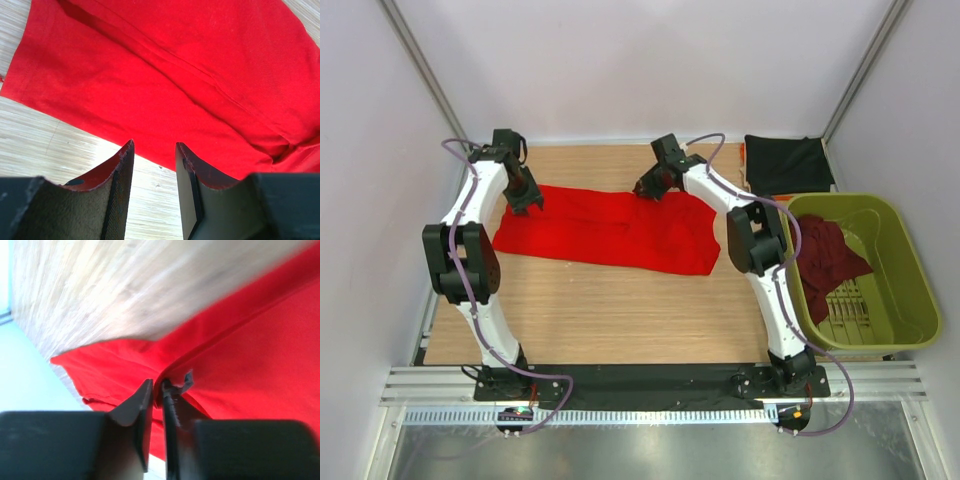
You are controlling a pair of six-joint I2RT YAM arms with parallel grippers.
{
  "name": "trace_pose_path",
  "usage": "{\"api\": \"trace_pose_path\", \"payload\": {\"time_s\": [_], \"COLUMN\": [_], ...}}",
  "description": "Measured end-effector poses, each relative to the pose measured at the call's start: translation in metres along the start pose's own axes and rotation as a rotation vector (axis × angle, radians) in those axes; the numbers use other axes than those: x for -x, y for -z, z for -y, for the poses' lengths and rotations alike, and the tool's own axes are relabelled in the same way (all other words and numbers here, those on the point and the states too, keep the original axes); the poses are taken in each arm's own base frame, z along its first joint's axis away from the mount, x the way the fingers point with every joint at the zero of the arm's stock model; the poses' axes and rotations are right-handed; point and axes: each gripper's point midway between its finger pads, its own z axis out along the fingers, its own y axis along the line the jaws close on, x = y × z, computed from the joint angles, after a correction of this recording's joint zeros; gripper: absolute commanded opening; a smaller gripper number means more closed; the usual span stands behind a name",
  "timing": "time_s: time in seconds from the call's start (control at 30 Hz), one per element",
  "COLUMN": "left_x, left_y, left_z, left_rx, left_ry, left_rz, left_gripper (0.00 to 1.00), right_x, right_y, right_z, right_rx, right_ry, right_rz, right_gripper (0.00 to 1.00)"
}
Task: Fold and stack the t-shirts
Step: Fold the tshirt
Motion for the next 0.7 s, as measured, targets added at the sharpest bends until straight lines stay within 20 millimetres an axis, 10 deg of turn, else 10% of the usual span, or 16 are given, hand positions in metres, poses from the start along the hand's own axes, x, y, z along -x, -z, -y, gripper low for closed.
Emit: {"api": "trace_pose_path", "payload": {"time_s": [0.27, 0.7], "left_x": [0.000, -0.006], "left_y": [0.001, -0.022], "left_z": [0.001, -0.001], "left_rx": [-0.001, -0.009], "left_ry": [0.004, 0.013], "left_rz": [-0.003, -0.052], "left_gripper": [0.41, 0.43], "right_x": [0.023, 0.014], "right_y": [0.008, 0.121], "right_z": [-0.006, 0.132], "right_rx": [0.058, -0.177], "right_ry": [0.119, 0.421], "right_rz": [-0.056, -0.287], "right_gripper": [0.38, 0.41]}}
